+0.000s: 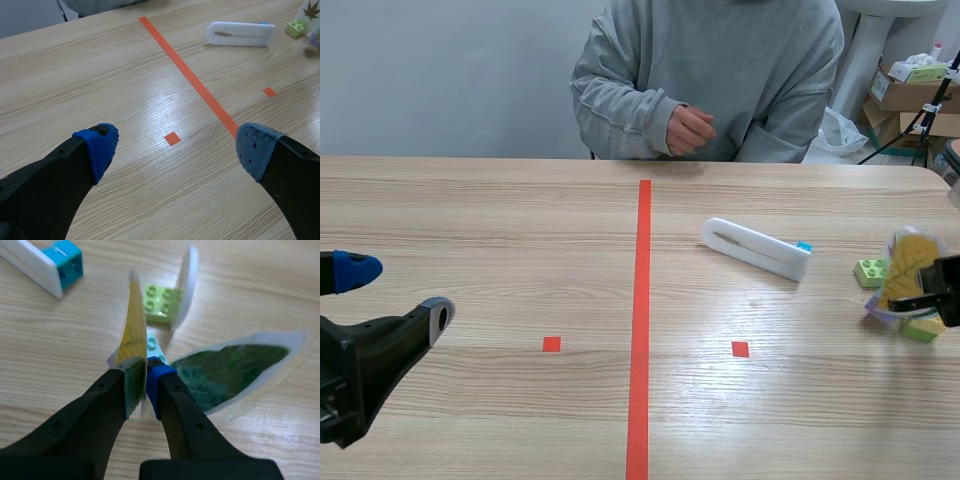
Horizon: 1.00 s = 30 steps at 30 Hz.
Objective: Do the leaf sorting experiment
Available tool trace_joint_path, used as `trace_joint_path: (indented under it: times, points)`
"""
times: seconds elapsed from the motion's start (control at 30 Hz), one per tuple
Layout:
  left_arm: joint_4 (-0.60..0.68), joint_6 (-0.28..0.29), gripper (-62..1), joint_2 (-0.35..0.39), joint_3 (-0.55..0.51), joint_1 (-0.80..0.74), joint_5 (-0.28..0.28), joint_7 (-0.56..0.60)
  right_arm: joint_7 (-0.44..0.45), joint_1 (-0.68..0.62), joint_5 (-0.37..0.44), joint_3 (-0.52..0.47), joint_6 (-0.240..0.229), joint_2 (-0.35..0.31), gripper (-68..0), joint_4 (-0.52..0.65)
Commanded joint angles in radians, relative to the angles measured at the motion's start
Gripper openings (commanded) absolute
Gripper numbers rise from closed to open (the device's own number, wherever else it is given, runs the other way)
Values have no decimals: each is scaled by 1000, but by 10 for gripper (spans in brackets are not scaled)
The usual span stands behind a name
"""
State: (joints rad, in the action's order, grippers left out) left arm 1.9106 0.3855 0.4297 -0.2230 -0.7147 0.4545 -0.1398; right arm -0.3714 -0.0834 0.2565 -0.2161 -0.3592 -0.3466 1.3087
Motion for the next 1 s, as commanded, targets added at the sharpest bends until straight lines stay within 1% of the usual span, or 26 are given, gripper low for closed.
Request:
trace_joint_path:
  times: [0.0,0.13,0.33,0.37,0.4,0.47,0.53,0.67,0.73,0.83,0.97]
  points:
    - [14,2,-99,-3,-2,1,13,12,26,11,-3,-22,1,-23,-656,-22]
    - [14,2,-99,-3,-2,1,13,12,33,11,-6,-50,0,-23,-656,-65]
    - [14,2,-99,-3,-2,1,13,12,35,11,-5,-66,0,-25,-647,-66]
    - [14,2,-99,-3,-2,1,13,12,35,11,-5,-66,0,-25,-623,-66]
    - [14,2,-99,-3,-2,1,13,12,34,11,-5,-66,0,-25,-584,-66]
    - [14,2,-99,-3,-2,1,13,12,34,11,-6,-66,0,-25,-486,-66]
    - [14,2,-99,-3,-2,1,13,12,34,11,-6,-66,0,-25,-406,-66]
    - [14,2,-99,-3,-2,1,13,12,46,11,-19,-66,-10,-25,-313,-66]
    - [14,2,-99,-3,-2,1,13,12,47,11,-25,-66,-31,-26,-291,-66]
    - [14,2,-99,-3,-2,1,13,12,49,11,-24,-66,-51,-27,-288,-66]
    - [14,2,-99,-3,-2,1,13,12,48,11,-8,-66,-53,-28,-288,-65]
